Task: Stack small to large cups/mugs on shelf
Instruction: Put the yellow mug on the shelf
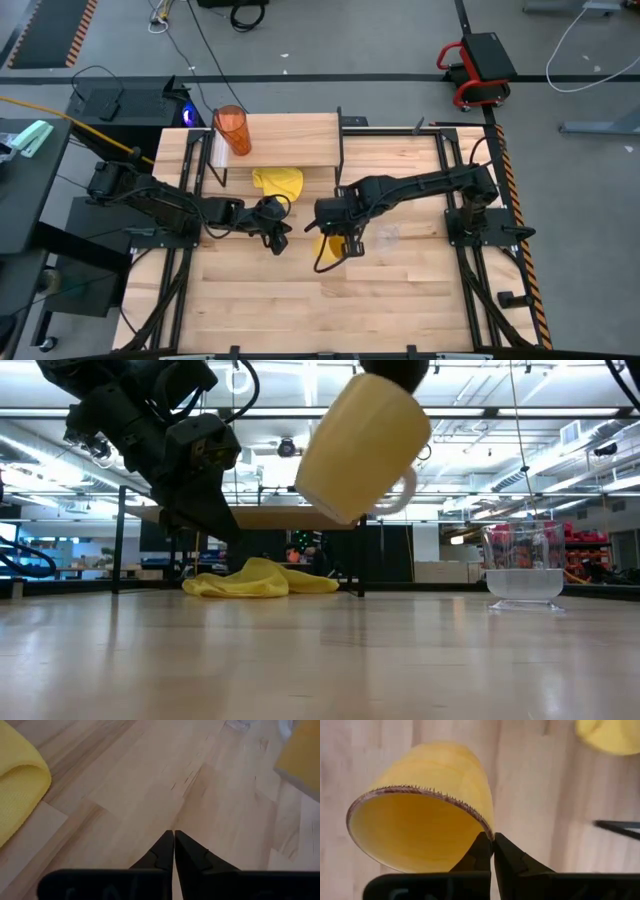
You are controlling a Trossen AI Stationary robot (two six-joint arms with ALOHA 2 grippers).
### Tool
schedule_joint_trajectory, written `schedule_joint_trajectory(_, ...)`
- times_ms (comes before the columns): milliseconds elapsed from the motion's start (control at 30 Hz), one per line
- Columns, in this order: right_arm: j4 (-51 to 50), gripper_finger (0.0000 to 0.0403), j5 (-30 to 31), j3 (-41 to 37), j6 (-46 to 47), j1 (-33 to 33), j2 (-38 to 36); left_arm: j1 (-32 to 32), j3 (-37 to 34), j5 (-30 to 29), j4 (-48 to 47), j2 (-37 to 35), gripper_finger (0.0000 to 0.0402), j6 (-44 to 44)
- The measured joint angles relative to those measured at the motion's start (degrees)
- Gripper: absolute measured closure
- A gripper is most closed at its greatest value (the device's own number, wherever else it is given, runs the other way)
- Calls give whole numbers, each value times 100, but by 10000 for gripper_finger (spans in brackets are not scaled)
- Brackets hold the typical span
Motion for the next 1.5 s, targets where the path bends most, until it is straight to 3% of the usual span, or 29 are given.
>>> schedule_joint_trajectory(533,752,396,-464,-1263,94,139,2,0,0,0,4,0,385,-35)
schedule_joint_trajectory(1500,1141,396,-423,-1050,-522,201,376,22,2,-22,17,0,378,26)
